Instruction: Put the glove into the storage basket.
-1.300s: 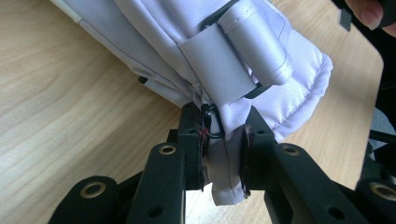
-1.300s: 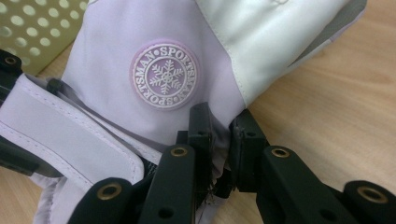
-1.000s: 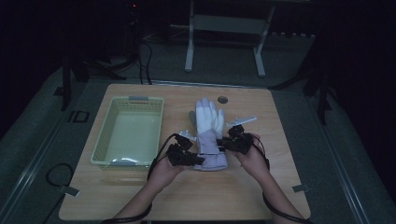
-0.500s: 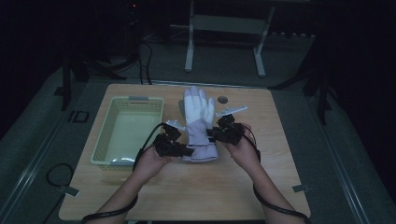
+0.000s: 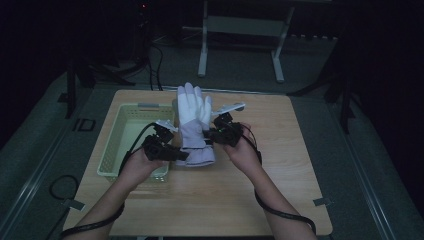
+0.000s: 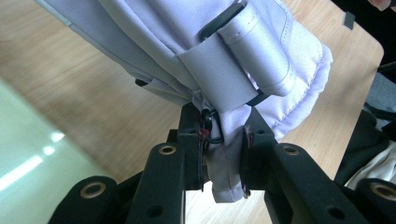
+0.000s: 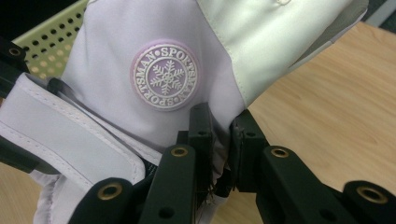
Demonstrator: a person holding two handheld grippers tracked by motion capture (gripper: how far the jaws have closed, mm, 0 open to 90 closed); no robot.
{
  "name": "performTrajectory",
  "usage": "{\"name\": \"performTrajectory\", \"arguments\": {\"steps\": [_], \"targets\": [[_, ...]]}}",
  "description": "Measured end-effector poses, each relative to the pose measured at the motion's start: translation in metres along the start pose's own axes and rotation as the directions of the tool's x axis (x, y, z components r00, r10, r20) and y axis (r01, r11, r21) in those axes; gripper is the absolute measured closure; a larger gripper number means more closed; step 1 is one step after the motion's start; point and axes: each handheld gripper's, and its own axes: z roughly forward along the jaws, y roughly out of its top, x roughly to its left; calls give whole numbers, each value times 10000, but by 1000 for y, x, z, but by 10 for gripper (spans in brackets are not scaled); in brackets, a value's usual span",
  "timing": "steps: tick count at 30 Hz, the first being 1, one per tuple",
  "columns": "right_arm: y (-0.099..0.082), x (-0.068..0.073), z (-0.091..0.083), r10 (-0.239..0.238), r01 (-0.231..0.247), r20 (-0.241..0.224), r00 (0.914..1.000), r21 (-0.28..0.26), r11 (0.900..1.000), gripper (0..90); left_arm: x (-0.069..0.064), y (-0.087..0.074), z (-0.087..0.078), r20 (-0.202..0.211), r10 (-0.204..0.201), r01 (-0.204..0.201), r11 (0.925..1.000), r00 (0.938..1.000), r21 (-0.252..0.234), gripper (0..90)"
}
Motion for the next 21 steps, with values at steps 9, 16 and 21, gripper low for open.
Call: {"name": "performTrajectory", "arguments": {"steps": [9,16,21], "targets": [[25,25,17,-135,132,-282,9995,-101,9999,807,15,-13,-31,-364,-16,19,10000,9993,74,744],[42,46,33,-202,197,-451,9988,-109,9997,807,31,-26,-57,-643,-55,68,9998,9979,206,744],[54,65,49,-163,153,-511,9986,-192,9997,808,42,-37,-73,-884,97,-66,9994,9960,351,744]]}}
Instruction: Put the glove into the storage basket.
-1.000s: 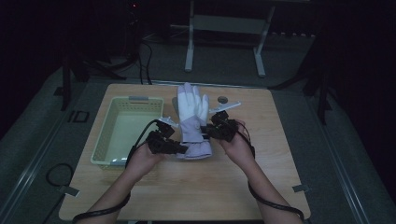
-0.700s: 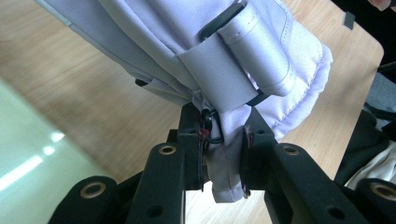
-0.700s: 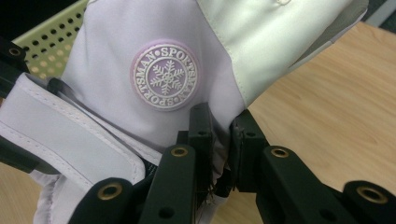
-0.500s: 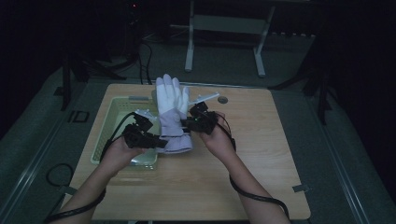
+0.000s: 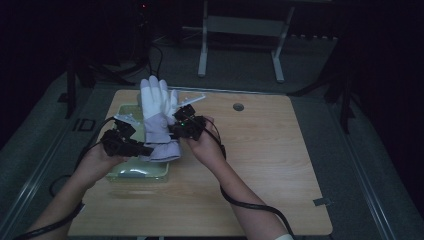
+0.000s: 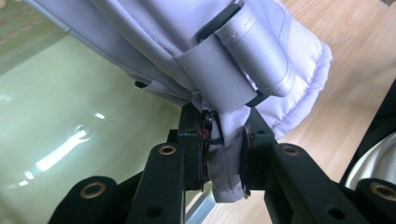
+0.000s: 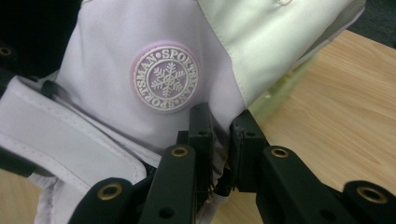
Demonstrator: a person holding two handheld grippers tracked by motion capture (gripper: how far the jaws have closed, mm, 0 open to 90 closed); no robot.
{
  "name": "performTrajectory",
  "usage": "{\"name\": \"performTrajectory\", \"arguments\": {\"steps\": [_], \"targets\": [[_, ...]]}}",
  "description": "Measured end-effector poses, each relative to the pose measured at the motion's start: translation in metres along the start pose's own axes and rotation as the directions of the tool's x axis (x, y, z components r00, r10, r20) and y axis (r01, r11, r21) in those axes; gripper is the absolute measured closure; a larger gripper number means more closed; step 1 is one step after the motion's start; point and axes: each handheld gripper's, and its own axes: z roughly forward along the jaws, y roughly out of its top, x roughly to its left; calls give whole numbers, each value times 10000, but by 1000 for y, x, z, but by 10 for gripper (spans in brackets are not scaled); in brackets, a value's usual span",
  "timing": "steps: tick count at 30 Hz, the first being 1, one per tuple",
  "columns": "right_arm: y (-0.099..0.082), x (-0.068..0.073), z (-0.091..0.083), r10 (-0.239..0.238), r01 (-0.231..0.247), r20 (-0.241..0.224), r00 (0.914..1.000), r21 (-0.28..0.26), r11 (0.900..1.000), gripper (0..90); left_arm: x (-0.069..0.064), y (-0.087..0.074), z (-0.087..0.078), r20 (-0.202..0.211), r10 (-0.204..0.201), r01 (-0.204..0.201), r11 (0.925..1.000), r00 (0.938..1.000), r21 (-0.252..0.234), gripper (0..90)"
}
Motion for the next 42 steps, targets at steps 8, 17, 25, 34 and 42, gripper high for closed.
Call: {"name": "performTrajectory", "arguments": {"steps": [8,17,25,34,42], "targets": [[8,25,38,451,-450,-251,9987,41,9990,808,31,-25,-14,-119,-252,258,9984,9996,500,743],[-1,34,77,580,-587,105,9983,873,9945,808,55,-46,12,255,-778,742,9900,9966,1198,743],[-17,30,110,872,-863,45,9962,2005,9759,807,68,-61,35,395,-1028,947,9809,9939,1696,741],[-18,32,119,555,-638,391,9977,2577,9641,797,80,-66,50,509,-1521,1387,9688,9871,2052,714],[-15,35,124,97,-310,717,9974,3017,9529,632,79,-68,59,-125,-1466,1455,9620,9891,2310,632]]}}
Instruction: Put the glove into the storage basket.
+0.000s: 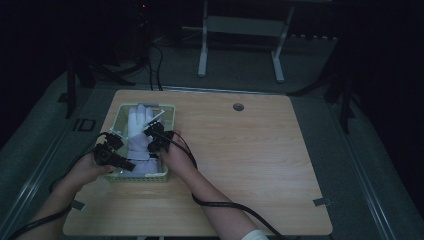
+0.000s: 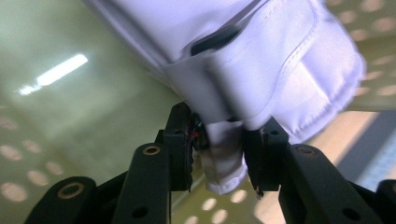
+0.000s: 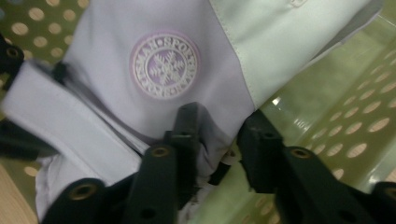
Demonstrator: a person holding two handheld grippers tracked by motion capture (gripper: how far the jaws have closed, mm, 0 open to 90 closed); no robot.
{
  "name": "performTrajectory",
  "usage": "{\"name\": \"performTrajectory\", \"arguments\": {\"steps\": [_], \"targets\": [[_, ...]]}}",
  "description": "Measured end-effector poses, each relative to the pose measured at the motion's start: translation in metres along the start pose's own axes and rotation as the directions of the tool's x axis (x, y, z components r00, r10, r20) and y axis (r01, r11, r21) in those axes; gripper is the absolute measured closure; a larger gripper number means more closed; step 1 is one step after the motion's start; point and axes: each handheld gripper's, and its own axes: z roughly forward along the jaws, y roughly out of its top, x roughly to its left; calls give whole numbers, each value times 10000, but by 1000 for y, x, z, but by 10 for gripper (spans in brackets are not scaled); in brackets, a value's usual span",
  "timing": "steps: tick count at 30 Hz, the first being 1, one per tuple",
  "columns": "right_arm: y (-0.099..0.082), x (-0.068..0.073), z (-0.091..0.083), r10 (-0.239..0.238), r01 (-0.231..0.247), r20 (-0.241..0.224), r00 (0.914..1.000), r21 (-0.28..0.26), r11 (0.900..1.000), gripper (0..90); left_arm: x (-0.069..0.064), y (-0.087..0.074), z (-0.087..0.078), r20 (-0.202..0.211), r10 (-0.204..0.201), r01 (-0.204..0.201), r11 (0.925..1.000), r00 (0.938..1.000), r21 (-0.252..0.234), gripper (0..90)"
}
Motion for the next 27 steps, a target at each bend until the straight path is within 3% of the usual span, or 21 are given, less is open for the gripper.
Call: {"name": "performTrajectory", "arguments": {"steps": [4,8,10,13,14,17,20,23,24,27], "targets": [[0,-4,0,12,-13,-69,10000,-22,10000,528,-2,-1,-2,-23,50,-51,9996,10000,-287,558],[0,-5,-5,-89,79,-287,9995,-323,9994,454,-1,-5,-11,323,18,16,9944,9995,-1059,365],[2,-5,-11,-68,39,-477,9988,-615,9981,409,-2,-6,-18,263,-46,83,9897,9996,-1428,315],[5,-8,-21,-176,85,-750,9970,-1198,9928,298,-7,-9,-30,-15,79,-80,9716,10000,-2365,194],[5,-8,-23,-214,116,-839,9962,-1151,9933,268,-9,-10,-34,-165,92,-134,9626,9998,-2705,168],[5,-11,-31,-512,367,-1081,9928,-1317,9906,207,-13,-12,-39,-13,24,-27,9373,10000,-3485,144],[4,-14,-36,-699,542,-1005,9925,-1510,9871,195,-20,-13,-37,-77,58,-83,9242,10000,-3818,116],[1,-15,-40,-1072,905,-902,9901,-1717,9810,160,-30,-13,-35,-541,320,-502,9236,9980,-3801,73],[1,-15,-41,-1051,874,-946,9899,-1746,9807,160,-33,-12,-35,-764,381,-648,9200,9963,-3865,72],[-1,-19,-47,-1073,880,-1069,9885,-1712,9813,159,-38,-11,-37,-791,377,-674,9061,9962,-4176,73]]}}
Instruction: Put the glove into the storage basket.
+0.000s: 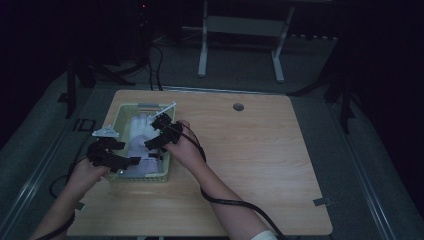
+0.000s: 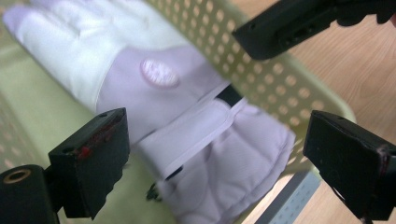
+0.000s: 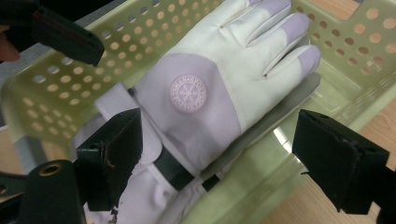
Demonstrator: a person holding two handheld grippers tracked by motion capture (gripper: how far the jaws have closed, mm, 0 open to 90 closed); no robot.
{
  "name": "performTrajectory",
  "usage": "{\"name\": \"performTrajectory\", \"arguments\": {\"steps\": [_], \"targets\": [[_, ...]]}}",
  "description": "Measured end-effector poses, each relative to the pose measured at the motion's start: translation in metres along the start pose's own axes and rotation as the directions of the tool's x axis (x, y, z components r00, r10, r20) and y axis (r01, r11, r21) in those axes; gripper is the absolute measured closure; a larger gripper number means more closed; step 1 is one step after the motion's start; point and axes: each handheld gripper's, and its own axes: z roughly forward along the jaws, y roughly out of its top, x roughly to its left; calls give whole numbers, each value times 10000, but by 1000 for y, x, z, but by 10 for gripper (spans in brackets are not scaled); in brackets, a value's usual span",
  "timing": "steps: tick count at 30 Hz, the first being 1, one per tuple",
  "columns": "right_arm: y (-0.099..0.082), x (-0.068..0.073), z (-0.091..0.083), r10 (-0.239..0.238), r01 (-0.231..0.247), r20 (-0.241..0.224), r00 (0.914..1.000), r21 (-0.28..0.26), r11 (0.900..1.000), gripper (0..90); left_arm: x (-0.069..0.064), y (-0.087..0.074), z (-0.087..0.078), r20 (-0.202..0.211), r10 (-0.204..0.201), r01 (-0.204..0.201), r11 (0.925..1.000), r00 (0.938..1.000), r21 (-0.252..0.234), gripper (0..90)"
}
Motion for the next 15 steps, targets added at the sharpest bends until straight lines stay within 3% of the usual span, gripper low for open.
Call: {"name": "performTrajectory", "arguments": {"steps": [12,15], "targets": [[-11,-15,-19,-344,350,269,9990,-193,9992,156,-19,4,5,-159,-214,205,9983,9996,-550,72],[-15,-16,-24,-543,551,369,9978,-193,9983,156,-29,6,8,-356,-76,55,9984,9993,-562,72]]}}
